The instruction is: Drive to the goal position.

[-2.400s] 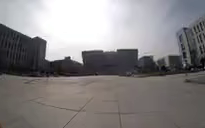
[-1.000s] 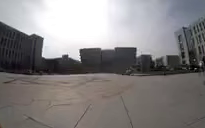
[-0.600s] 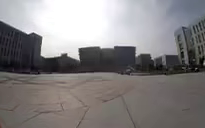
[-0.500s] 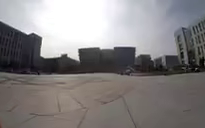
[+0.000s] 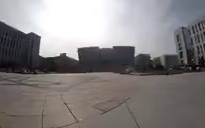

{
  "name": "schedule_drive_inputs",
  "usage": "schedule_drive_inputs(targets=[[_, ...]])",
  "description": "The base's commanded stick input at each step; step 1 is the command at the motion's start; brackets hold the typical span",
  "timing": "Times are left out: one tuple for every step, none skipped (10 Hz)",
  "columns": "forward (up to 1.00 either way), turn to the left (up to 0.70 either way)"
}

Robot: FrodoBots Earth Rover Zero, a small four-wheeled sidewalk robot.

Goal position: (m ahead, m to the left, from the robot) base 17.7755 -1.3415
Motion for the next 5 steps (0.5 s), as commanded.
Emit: schedule_drive_inputs(targets=[[1.0, 0.0], [1.0, 0.0], [1.0, 0.0], [1.0, 0.0], [1.0, 0.0]])
